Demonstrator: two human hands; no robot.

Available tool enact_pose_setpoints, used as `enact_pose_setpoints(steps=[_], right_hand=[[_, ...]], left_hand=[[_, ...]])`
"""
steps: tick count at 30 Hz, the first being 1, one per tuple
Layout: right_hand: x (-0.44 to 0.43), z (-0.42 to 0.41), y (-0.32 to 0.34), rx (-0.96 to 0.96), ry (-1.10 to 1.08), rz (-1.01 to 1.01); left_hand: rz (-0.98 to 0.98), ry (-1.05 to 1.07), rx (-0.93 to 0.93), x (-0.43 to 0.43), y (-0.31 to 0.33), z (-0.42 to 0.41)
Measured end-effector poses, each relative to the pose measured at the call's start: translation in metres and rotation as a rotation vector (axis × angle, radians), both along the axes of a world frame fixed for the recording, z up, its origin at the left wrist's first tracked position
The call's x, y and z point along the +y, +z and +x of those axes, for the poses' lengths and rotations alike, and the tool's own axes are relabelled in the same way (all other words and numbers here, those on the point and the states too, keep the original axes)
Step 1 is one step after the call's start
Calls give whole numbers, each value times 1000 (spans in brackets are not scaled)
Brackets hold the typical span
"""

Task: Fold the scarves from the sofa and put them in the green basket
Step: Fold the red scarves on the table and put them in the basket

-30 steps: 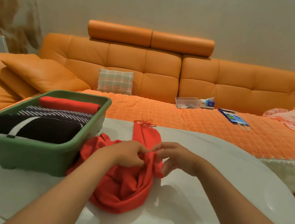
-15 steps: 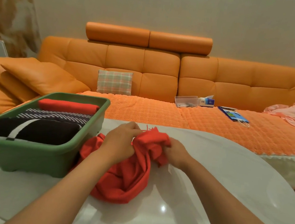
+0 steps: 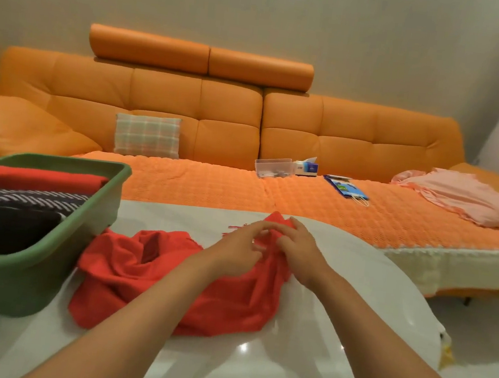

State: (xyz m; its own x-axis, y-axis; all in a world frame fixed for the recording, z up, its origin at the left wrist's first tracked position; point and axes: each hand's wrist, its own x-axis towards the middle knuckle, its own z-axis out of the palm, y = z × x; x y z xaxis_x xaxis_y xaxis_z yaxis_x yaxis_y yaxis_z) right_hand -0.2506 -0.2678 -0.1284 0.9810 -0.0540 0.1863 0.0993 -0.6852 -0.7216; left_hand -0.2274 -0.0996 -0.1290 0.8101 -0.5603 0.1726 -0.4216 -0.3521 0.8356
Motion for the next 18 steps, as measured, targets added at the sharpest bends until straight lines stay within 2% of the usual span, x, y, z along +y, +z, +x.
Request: enact_pose_setpoints(steps=[2, 3, 7, 10, 12, 15, 18], right_hand=[[-3, -1, -9, 75, 26, -356], [-3, -2, -12, 104, 66, -459], [1, -2, -22, 194, 275, -621], [-7, 9, -22, 105, 168, -669], [-14, 9, -20, 47, 6, -830], [-20, -2, -17, 170, -163, -1131], [-10, -8, -13, 121, -149, -1163]], left_hand=[[126, 83, -146, 8, -4, 6], [199, 129, -234, 15, -4, 8], [603, 245, -416, 51, 1, 1], [848, 275, -443, 78, 1, -5], [869, 267, -373, 93, 0, -5], [791, 244, -297, 106, -1, -4], [811, 282, -369, 105, -1, -5]])
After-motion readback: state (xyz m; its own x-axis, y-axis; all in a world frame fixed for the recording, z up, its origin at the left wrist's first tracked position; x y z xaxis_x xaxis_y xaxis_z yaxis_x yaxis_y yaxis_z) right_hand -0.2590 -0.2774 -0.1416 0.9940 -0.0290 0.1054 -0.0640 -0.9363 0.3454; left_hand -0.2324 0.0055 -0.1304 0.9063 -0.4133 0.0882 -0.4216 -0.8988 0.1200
